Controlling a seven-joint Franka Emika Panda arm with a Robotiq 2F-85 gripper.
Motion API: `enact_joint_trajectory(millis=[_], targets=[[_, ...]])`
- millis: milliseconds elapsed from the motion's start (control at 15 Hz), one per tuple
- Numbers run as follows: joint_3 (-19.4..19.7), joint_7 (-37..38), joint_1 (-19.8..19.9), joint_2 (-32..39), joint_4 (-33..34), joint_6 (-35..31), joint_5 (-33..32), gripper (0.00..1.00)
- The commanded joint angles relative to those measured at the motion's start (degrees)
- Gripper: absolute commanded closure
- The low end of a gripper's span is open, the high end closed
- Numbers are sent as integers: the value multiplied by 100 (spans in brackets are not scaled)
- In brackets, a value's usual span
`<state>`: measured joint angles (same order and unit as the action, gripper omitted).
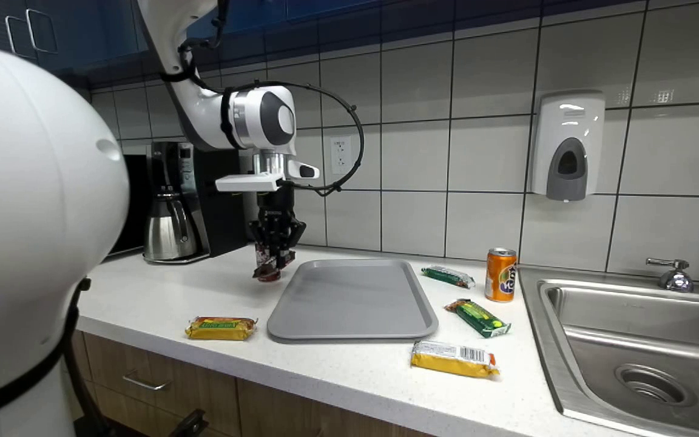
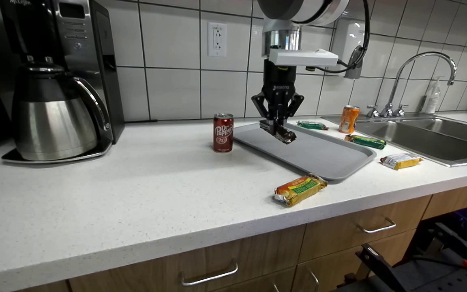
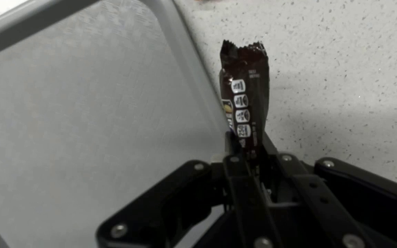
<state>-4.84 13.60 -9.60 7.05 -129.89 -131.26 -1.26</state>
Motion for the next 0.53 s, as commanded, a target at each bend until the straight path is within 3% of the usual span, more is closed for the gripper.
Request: enact_joint_trajectory(millis=[0, 467], targets=[[66, -372, 217, -258, -100, 190, -27, 96], [248, -868, 487, -188, -124, 139, -27, 96]])
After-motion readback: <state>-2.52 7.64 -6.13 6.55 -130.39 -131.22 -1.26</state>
